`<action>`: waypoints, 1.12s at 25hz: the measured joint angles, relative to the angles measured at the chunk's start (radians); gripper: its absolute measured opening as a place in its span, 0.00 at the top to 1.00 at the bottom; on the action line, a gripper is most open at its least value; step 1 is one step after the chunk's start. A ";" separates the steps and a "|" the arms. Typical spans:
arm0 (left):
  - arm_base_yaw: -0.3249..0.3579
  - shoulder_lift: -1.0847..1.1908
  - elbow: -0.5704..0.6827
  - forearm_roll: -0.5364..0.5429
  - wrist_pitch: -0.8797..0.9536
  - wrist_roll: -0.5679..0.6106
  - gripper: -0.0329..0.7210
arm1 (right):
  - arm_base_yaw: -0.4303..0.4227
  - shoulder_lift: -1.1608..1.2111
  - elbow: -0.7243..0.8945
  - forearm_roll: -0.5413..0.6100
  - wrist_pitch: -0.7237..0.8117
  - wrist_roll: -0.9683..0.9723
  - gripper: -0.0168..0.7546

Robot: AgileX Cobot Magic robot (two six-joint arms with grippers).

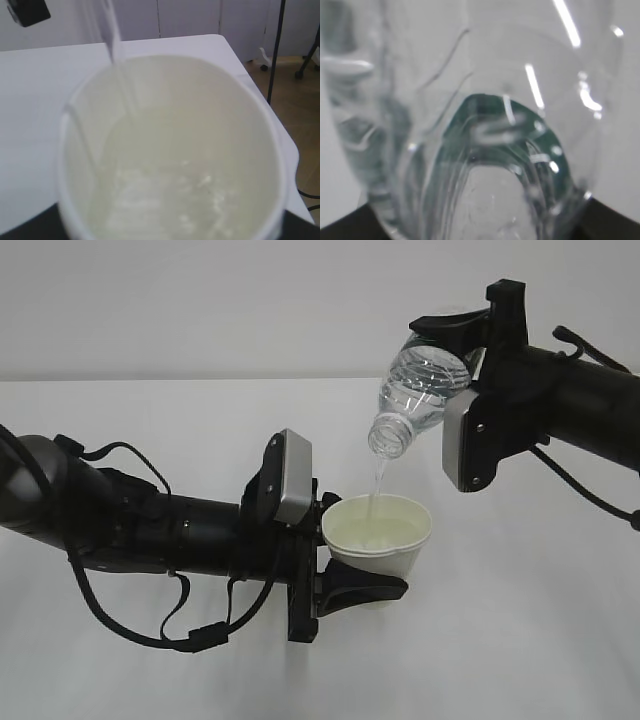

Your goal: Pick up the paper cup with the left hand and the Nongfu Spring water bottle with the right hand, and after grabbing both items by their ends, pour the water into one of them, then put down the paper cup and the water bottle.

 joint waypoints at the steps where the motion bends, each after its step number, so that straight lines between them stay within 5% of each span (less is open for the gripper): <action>1: 0.000 0.000 0.000 0.000 0.000 0.000 0.43 | 0.000 0.000 0.000 0.000 0.000 0.000 0.42; 28: 0.000 0.000 0.000 0.000 0.002 0.000 0.43 | 0.000 0.000 0.000 0.000 -0.008 0.000 0.42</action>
